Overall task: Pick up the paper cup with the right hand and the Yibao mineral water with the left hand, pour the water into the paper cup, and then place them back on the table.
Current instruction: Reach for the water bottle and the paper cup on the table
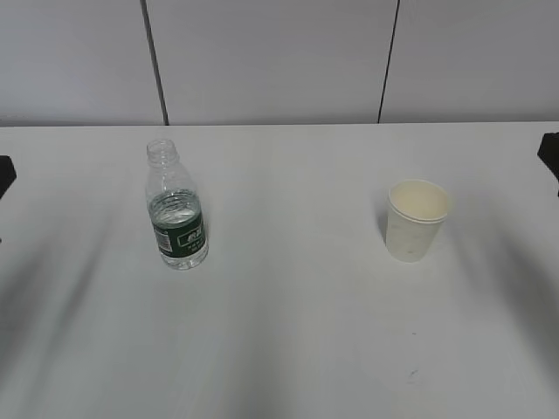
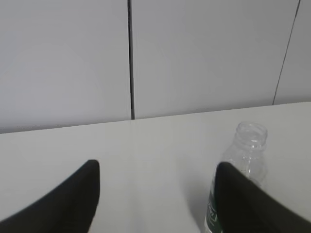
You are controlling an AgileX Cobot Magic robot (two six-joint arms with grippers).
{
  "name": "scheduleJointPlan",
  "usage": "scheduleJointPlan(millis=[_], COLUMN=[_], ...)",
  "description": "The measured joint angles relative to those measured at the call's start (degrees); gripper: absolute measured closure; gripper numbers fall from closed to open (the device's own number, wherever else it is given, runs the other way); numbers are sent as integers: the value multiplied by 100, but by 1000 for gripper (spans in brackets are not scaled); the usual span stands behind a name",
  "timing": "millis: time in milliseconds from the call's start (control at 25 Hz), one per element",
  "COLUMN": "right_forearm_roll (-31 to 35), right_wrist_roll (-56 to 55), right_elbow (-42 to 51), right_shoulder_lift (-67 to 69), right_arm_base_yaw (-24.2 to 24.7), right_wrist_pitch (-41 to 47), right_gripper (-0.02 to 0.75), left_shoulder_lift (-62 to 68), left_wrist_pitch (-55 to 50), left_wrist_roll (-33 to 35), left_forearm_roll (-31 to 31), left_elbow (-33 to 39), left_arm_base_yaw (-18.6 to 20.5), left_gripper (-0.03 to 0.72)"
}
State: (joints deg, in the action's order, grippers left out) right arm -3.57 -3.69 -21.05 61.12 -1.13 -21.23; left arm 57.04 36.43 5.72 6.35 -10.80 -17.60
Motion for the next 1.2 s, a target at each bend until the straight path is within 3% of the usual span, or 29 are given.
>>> scheduleJointPlan(millis=[440,720,1200], right_forearm_roll=[-817,-1008,-975], right_wrist_roll=[-567,-583,-583], right_elbow=[449,470,470], right_shoulder_lift=[1893,3135,4310], right_arm_base_yaw=[0,0,0], right_wrist_pitch=[-2585,-4164,-4387], right_gripper=[186,186,186], left_shoulder_lift=[2486,3570,3756], left_wrist_pitch=[2628,2836,2872], left_wrist_roll=[-305,-310,-322], left_forearm_roll=[-776,-900,-1067], left_elbow=[15,-14,-31], left_arm_base_yaw=[-31,-31,-31], left_gripper=[230,230,230])
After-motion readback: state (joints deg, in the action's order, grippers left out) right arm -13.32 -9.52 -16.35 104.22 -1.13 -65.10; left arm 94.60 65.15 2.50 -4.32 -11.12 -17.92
